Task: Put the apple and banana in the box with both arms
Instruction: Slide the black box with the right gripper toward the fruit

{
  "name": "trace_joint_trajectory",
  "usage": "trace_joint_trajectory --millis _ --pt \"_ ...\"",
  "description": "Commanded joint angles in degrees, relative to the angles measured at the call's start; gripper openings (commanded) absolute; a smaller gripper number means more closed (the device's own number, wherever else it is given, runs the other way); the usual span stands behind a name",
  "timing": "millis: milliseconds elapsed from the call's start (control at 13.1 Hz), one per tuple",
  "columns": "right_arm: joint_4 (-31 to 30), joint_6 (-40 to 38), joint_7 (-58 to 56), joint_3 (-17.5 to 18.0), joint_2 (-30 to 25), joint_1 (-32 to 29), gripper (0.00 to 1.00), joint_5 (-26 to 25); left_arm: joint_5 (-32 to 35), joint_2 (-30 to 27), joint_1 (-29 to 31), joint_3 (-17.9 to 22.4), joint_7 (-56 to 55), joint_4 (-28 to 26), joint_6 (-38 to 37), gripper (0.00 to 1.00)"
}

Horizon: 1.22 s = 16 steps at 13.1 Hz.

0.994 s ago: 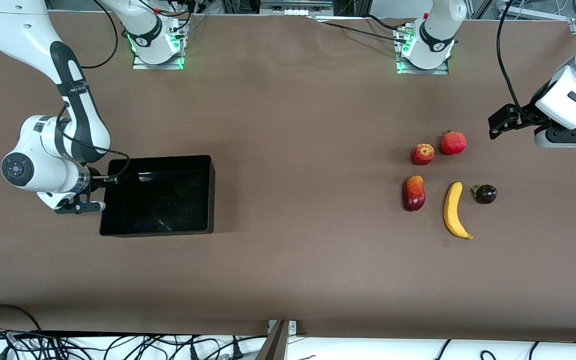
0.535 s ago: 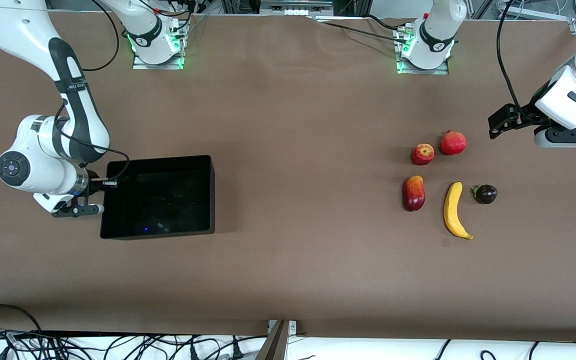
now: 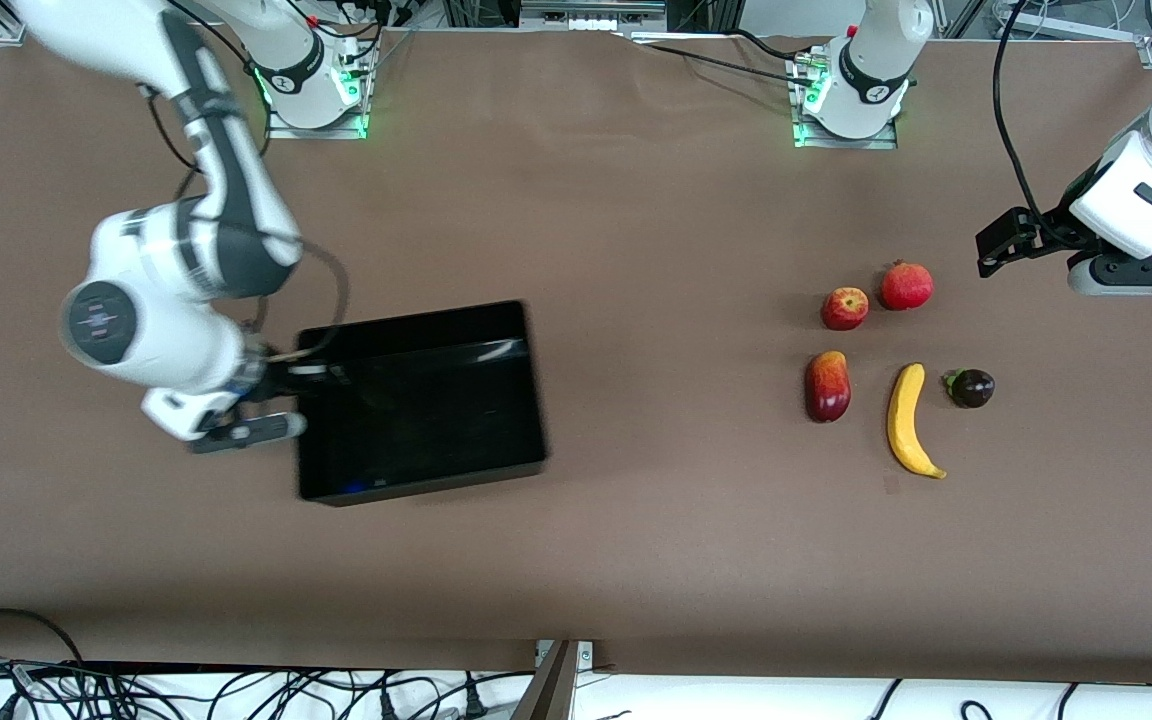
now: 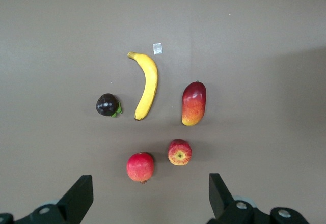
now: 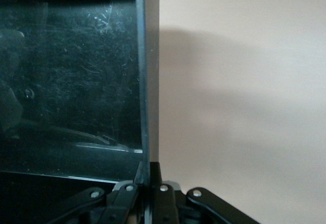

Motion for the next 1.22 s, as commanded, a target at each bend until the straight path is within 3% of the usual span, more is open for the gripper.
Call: trace_joint_trajectory --millis 0,306,688,918,1071,1147 --pt "6.51 -1.32 11.38 -0.57 4.66 9.61 0.00 3.02 -1.18 0.68 -0.27 0.11 -0.42 1.78 -1.36 1.00" --pt "16.19 -0.18 23.81 -0.57 12.92 19.12 0.00 3.47 -1.27 0.68 -0.27 0.11 -0.51 1.78 -1.45 1.00" --pt "16.64 7.55 27.60 -0.57 18.91 25.63 0.00 3.47 -1.53 0.68 -0.27 0.11 -0.42 1.78 -1.45 1.00" --pt "16.64 9.05 29.00 -0.57 20.50 26.00 0.00 4.95 -2.67 0.76 -0.27 0.11 -0.42 1.43 -1.97 1.00" --pt "16.56 9.93 30.15 -0.57 20.59 26.00 0.00 5.22 -2.94 1.55 -0.36 -0.06 -0.33 1.17 -6.09 1.00" --pt "16.64 9.93 30.15 -0.57 20.59 25.91 0.23 5.22 -2.94 1.55 -0.27 -0.59 0.10 0.65 -8.55 1.00"
